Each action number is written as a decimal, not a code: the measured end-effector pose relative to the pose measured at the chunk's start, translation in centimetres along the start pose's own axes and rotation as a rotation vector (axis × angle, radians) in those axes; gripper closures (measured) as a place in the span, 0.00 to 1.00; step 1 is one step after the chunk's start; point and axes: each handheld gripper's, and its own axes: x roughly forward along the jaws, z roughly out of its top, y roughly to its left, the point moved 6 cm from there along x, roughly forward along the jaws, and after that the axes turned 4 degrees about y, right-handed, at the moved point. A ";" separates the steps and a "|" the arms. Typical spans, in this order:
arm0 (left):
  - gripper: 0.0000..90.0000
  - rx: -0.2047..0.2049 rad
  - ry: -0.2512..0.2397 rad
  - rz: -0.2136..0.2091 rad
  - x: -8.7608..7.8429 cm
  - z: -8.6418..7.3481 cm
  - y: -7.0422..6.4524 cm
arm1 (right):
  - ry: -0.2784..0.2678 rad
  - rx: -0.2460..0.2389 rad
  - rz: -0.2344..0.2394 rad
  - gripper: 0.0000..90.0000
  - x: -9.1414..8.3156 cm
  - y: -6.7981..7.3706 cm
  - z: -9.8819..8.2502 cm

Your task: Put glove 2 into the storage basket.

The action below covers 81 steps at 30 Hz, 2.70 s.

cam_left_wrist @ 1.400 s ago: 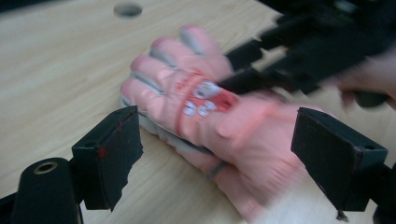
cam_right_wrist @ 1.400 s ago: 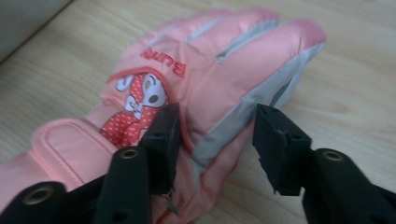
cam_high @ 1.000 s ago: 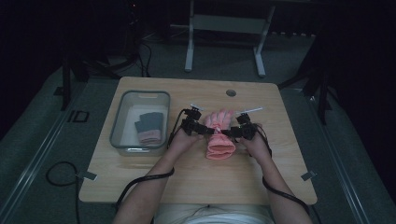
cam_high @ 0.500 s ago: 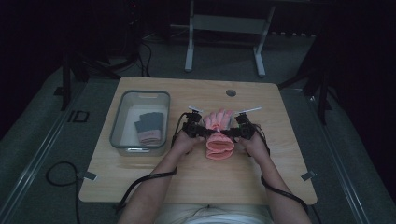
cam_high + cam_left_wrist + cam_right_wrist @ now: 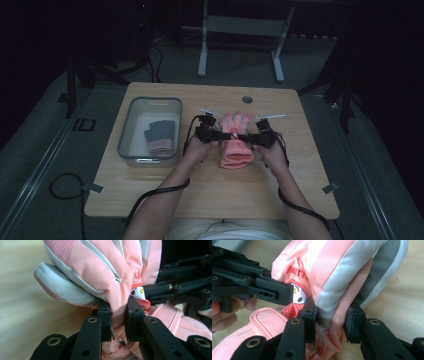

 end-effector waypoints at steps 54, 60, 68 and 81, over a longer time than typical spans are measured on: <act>0.86 -0.021 -0.174 0.283 -24.1 -0.8 5.5 | -0.031 -0.254 0.172 0.73 5.9 20.4 12.6; 0.86 -0.049 -0.170 0.298 -25.2 -1.8 7.0 | -0.003 -0.275 0.175 0.73 7.7 21.9 12.8; 0.86 -0.118 -0.169 0.290 -24.3 -3.5 9.7 | 0.055 -0.276 0.171 0.73 10.9 22.2 12.3; 0.86 -0.212 -0.107 0.311 -21.0 -5.6 12.9 | 0.145 -0.251 0.136 0.73 15.1 20.2 10.6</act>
